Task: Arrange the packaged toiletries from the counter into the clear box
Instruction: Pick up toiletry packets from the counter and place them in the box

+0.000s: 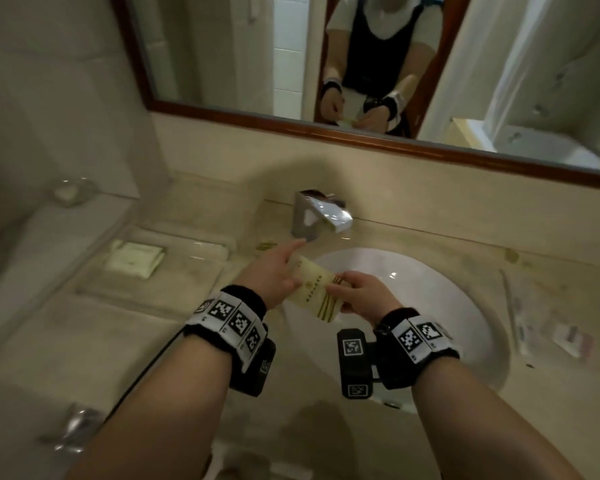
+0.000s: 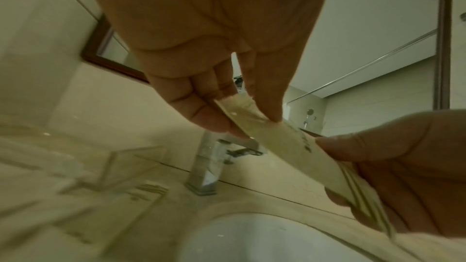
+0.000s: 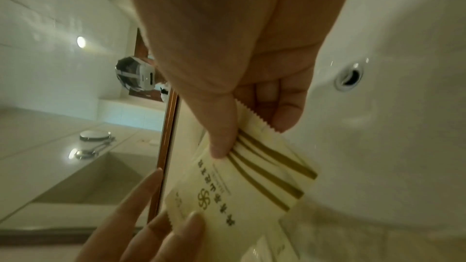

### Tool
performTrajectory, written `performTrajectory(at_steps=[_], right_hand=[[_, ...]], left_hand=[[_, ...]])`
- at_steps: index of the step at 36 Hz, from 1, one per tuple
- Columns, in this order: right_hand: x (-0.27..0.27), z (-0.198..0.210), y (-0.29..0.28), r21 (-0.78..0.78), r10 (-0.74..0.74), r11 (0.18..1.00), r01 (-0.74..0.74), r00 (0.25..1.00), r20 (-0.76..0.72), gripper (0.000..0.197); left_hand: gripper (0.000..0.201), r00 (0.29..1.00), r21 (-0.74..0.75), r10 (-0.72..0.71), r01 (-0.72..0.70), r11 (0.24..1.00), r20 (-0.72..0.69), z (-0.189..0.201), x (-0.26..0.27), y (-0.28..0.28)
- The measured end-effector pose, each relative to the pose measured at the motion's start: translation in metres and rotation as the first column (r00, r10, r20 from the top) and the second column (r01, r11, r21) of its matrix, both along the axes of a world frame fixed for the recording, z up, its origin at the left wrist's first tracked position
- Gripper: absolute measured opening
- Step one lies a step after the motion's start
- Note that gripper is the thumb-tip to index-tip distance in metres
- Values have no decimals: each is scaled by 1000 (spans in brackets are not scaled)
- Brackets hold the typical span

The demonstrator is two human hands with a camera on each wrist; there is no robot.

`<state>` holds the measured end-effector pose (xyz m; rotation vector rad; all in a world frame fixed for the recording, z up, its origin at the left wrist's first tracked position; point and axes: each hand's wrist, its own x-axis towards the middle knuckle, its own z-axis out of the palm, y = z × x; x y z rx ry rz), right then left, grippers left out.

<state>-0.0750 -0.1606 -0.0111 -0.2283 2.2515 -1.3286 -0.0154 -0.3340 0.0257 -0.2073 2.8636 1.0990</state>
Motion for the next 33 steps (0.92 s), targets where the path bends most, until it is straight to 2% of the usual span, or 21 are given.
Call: performTrajectory(at_steps=[2, 6, 9, 12, 16, 18, 20, 26, 30, 33], right_hand=[[0, 0, -27, 6, 29, 1000, -29, 999, -18, 7], [2, 2, -77, 49, 110, 993, -107, 992, -59, 5], [6, 6, -115, 33, 156, 987, -155, 987, -40, 13], [8, 8, -150, 47, 197, 980, -195, 979, -55, 20], [6, 3, -192, 56, 210, 976, -209, 977, -29, 9], [5, 1, -208, 63, 197, 979, -196, 980, -14, 15], [2, -5, -222, 64, 164, 984, -163, 986, -2, 23], [-7, -22, -231, 68, 5, 998, -3, 1000, -22, 26], [-14, -34, -217, 113, -46, 992, 48, 999, -13, 21], [-15, -38, -210, 158, -42, 986, 48, 998, -42, 14]], left_hand=[[81, 998, -86, -64, 63, 994, -5, 0, 6, -24], [88, 992, -315, -120, 128, 940, 43, 0, 13, -70], [91, 983, -518, -155, 184, 836, 99, 1, 14, -105], [92, 966, -679, -182, 259, 687, 185, 3, 13, -135], [92, 940, -768, -194, 343, 541, 283, 2, 13, -167], [91, 931, -786, -194, 365, 499, 309, -1, 12, -177], [88, 928, -785, -192, 372, 496, 318, -7, 11, -187], [90, 915, -723, -171, 395, 567, 366, -30, -4, -205], [88, 891, -709, -172, 441, 550, 420, -42, -19, -210], [75, 874, -702, -184, 473, 532, 449, -47, -32, -211]])
